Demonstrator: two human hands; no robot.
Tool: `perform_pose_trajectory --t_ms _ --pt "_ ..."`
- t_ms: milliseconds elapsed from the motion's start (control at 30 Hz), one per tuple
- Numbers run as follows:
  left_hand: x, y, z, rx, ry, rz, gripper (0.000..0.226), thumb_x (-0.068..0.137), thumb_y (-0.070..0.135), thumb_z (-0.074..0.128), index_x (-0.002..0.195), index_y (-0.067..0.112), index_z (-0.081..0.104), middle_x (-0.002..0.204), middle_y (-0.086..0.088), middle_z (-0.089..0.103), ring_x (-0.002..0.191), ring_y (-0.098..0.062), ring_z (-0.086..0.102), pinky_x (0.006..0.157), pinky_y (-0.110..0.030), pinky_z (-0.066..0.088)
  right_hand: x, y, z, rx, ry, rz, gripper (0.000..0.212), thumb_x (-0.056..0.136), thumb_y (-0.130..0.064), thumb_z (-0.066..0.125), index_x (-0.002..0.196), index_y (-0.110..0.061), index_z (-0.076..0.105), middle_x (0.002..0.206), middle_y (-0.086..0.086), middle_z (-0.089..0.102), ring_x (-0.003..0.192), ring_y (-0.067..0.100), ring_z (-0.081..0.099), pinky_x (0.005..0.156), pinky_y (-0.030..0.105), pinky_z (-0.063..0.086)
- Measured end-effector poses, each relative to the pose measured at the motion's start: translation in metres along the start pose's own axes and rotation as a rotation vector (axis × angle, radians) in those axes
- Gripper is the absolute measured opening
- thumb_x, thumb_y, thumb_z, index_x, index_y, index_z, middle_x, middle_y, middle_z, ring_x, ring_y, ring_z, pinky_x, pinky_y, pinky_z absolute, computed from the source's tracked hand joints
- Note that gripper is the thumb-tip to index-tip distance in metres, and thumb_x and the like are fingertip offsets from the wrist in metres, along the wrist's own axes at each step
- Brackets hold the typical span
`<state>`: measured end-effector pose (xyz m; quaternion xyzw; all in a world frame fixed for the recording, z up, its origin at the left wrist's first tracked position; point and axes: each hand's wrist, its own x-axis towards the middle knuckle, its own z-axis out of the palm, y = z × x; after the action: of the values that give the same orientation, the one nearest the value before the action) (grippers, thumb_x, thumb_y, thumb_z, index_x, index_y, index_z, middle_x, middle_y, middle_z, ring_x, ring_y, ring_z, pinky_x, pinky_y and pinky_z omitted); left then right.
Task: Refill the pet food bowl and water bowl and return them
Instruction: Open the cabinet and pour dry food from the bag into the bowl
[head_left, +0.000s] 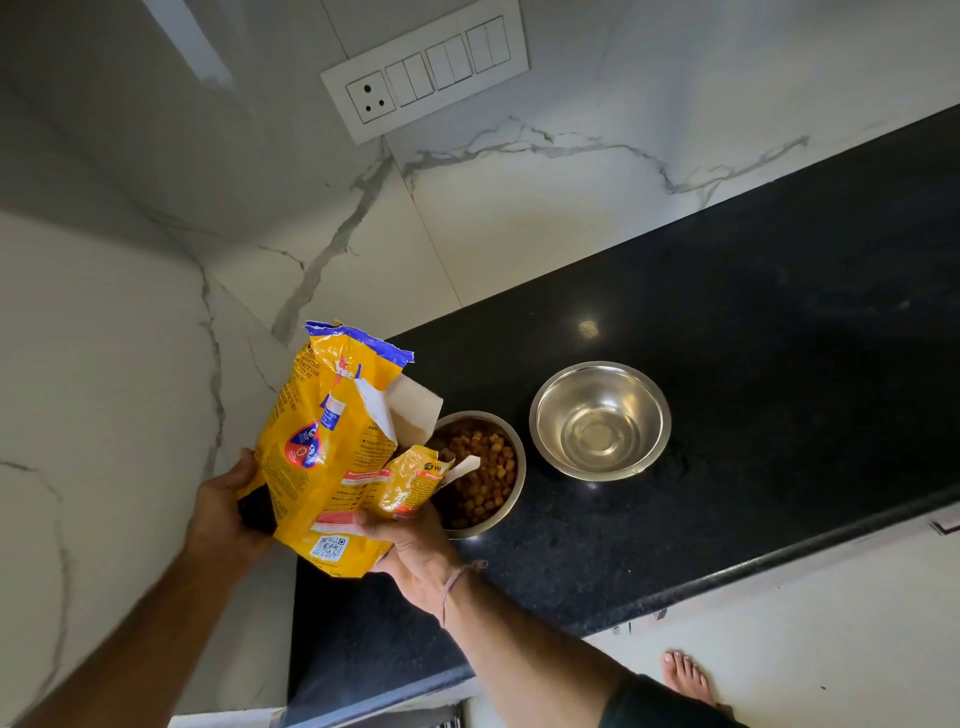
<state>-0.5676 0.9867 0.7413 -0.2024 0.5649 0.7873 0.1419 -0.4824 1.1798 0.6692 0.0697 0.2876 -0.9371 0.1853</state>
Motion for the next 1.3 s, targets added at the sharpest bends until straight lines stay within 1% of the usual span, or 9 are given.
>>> perform_pose_trajectory --t_ms 167,300,400,500,600,767,900,1067,1300 --pt "-0.0004 0.001 0.0 0.004 0.016 -0.013 0.047 0.101 0.051 0.048 0.099 0.022 0.084 0.107 -0.008 0.079 0.089 -0.03 0.078 0.077 -0.057 0.06 0.0024 0.001 -0.0014 -0.026 -0.012 0.001 0.062 0.078 -0.014 0.081 0.136 -0.022 0.06 0.135 0.012 0.068 0.123 0.032 0.066 0.097 0.059 0.053" --pt "-0.0011 0.0013 -0.0011 0.012 0.029 -0.016 0.047 0.101 0.052 0.048 0.102 0.021 0.083 0.11 -0.009 0.078 0.091 -0.031 0.078 0.077 -0.057 0.06 0.0029 0.0044 -0.0021 -0.048 0.01 0.011 0.051 0.091 -0.006 0.073 0.138 -0.018 0.059 0.134 0.013 0.069 0.124 0.034 0.066 0.1 0.063 0.051" --pt "-0.002 0.0032 0.0 0.019 0.03 -0.01 0.046 0.101 0.051 0.048 0.119 0.019 0.075 0.109 -0.01 0.078 0.089 -0.031 0.078 0.074 -0.056 0.062 0.0024 0.0041 0.0004 -0.041 0.01 0.01 0.055 0.088 -0.009 0.075 0.14 -0.016 0.057 0.135 0.014 0.068 0.124 0.035 0.065 0.1 0.063 0.051" --pt "-0.0033 0.0043 0.0017 0.063 0.014 -0.012 0.053 0.101 0.052 0.046 0.138 0.018 0.062 0.116 -0.01 0.075 0.092 -0.031 0.077 0.082 -0.057 0.057 0.0009 0.0029 0.0033 -0.028 -0.016 0.003 0.064 0.076 -0.016 0.08 0.136 -0.02 0.059 0.136 0.014 0.067 0.124 0.033 0.066 0.098 0.059 0.053" --pt "-0.0036 0.0041 0.0023 0.081 0.019 -0.009 0.056 0.102 0.052 0.044 0.145 0.018 0.056 0.115 -0.009 0.075 0.092 -0.031 0.077 0.084 -0.056 0.055 0.0014 0.0039 0.0029 -0.03 -0.029 -0.007 0.075 0.068 -0.02 0.085 0.138 -0.018 0.058 0.136 0.015 0.067 0.124 0.034 0.065 0.1 0.063 0.05" --pt "-0.0028 0.0046 0.0043 0.068 0.03 -0.015 0.055 0.102 0.052 0.044 0.143 0.018 0.058 0.116 -0.009 0.076 0.094 -0.031 0.077 0.086 -0.057 0.054 0.0033 0.003 0.002 -0.04 -0.013 -0.035 0.075 0.074 -0.022 0.084 0.142 -0.025 0.054 0.137 0.01 0.067 0.126 0.032 0.064 0.097 0.061 0.052" --pt "-0.0019 0.0065 0.0046 0.046 0.023 -0.005 0.048 0.103 0.05 0.044 0.132 0.018 0.065 0.108 -0.008 0.078 0.089 -0.03 0.078 0.078 -0.054 0.06 0.006 0.0 0.0029 -0.059 -0.043 -0.028 0.085 0.064 -0.032 0.092 0.14 -0.027 0.056 0.136 0.007 0.068 0.128 0.032 0.063 0.102 0.071 0.045" --pt "-0.0019 0.0082 0.0056 0.042 0.01 0.005 0.043 0.104 0.049 0.042 0.12 0.019 0.069 0.104 -0.007 0.079 0.087 -0.029 0.078 0.073 -0.052 0.062 0.0083 -0.001 0.004 -0.07 -0.056 -0.033 0.092 0.058 -0.038 0.095 0.141 -0.028 0.055 0.137 0.008 0.067 0.129 0.033 0.062 0.104 0.075 0.041" --pt "-0.0011 0.0095 0.0065 0.044 0.004 0.012 0.044 0.104 0.048 0.043 0.112 0.02 0.075 0.105 -0.008 0.079 0.087 -0.029 0.078 0.076 -0.053 0.06 0.0085 0.0 0.0043 -0.048 -0.051 -0.027 0.072 0.076 -0.021 0.082 0.142 -0.027 0.054 0.138 0.009 0.066 0.129 0.034 0.062 0.103 0.073 0.043"
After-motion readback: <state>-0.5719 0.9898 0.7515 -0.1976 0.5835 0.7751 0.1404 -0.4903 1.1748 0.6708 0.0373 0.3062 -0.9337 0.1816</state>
